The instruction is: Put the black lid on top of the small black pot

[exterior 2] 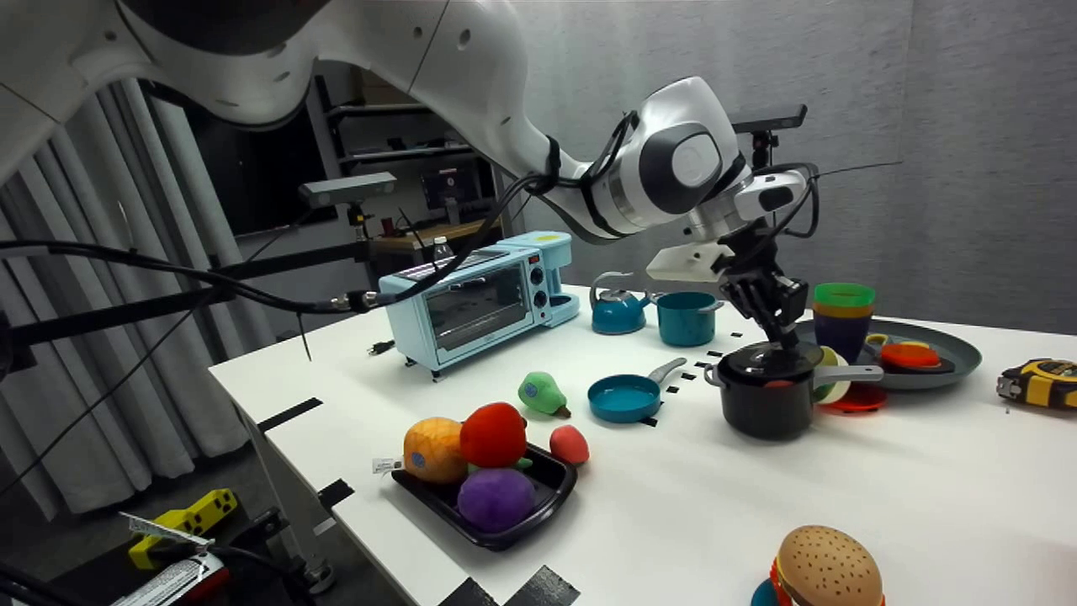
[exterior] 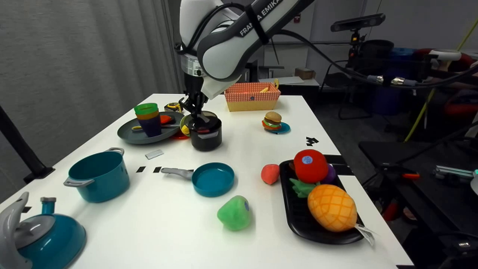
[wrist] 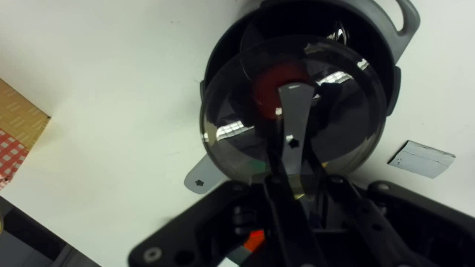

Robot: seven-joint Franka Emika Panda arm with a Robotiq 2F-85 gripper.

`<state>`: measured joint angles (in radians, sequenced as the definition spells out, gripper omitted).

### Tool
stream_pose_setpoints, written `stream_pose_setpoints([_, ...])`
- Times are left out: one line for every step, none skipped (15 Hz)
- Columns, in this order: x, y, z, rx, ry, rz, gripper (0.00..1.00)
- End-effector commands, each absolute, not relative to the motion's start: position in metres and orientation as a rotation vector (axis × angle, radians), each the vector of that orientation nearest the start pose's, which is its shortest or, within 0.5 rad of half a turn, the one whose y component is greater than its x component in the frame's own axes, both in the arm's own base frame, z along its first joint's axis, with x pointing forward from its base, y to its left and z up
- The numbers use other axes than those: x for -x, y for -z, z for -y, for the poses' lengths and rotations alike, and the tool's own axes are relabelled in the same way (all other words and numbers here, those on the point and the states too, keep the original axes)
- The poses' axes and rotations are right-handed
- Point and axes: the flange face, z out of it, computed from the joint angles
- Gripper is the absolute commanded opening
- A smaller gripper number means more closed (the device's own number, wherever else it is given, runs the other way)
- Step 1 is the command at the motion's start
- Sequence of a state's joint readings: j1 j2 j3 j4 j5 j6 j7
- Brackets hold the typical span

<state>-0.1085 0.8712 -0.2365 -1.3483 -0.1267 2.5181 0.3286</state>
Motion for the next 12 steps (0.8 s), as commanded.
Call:
stream_pose_setpoints([-0.7522,-0.2392,0.2159,3.258,0.55,-0.795,0.04])
stream_pose_setpoints([-0.7536,-0.2392,0.2143,3.261,0.556,-0.788,0.43])
stream_pose_setpoints([-0.7549,-0.2396,0.2133,3.261,0.561,-0.784,0.45])
stream_pose_setpoints([-0.7559,-0.239,0.2124,3.264,0.563,-0.779,0.51])
stream_pose_setpoints([-0.7564,-0.2386,0.2127,3.264,0.563,-0.777,0.58])
stream_pose_setpoints([-0.7566,-0.2387,0.2133,3.265,0.565,-0.777,0.66])
stream_pose_setpoints([-0.7569,-0.2393,0.2125,3.265,0.567,-0.776,0.73])
stream_pose_setpoints([-0.757,-0.2396,0.2123,3.263,0.568,-0.776,0.81])
stream_pose_setpoints([-0.7567,-0.2407,0.2111,3.261,0.568,-0.774,0.88])
stream_pose_setpoints([-0.7566,-0.2421,0.2107,3.259,0.57,-0.773,0.95])
stream_pose_setpoints([-0.7559,-0.2448,0.2103,3.258,0.577,-0.768,1.0])
stream_pose_setpoints([-0.7552,-0.2478,0.2093,3.258,0.585,-0.76,1.0])
